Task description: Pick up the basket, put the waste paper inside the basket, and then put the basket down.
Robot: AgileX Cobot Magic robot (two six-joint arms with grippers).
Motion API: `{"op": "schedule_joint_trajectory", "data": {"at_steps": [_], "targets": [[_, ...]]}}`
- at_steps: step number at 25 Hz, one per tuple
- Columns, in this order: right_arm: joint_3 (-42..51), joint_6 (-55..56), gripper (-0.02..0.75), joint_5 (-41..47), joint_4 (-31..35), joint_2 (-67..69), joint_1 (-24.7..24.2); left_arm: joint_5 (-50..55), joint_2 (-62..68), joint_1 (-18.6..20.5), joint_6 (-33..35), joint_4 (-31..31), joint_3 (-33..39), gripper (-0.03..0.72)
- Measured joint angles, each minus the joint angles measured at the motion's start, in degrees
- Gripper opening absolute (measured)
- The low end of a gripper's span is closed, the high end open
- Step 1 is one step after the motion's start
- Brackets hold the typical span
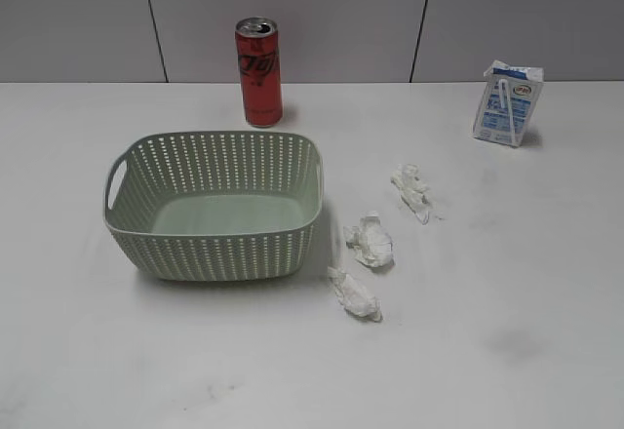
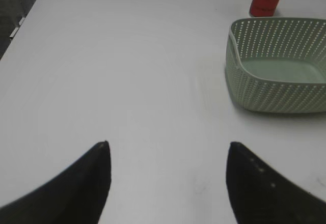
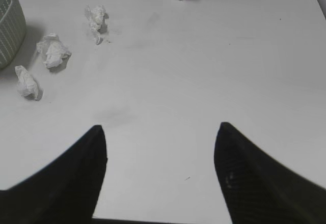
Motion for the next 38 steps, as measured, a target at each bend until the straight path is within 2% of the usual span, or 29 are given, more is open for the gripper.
{"op": "schedule_joint_trajectory", "data": {"at_steps": [15, 19, 25, 29, 34, 38], "targets": [[0.0, 0.01, 0.498, 0.0, 0.0, 0.0, 0.0, -0.38, 0.0, 0.0, 0.0, -0.14, -0.06, 0.538], [0.0, 0.01, 0.498, 0.0, 0.0, 0.0, 0.0, -6.77, 1.64, 0.0, 0.0, -2.67, -2.6, 0.538], [0.0, 0.01, 0.498, 0.0, 0.0, 0.0, 0.0, -19.17, 17.9, 0.0, 0.91, -6.03, -5.86, 0.538], [0.0, 0.09, 0.498, 0.0, 0.0, 0.0, 0.0, -23.62, 32.62, 0.0, 8.27, -10.73, -10.24, 0.538], [0.0, 0.03, 0.498, 0.0, 0.0, 0.0, 0.0, -21.98, 52.08, -0.34, 11.05, -13.5, -18.75, 0.538], [0.0, 0.03, 0.498, 0.0, 0.0, 0.0, 0.0, -18.5, 66.56, -2.68, 10.35, -13.75, -25.5, 0.538]]}}
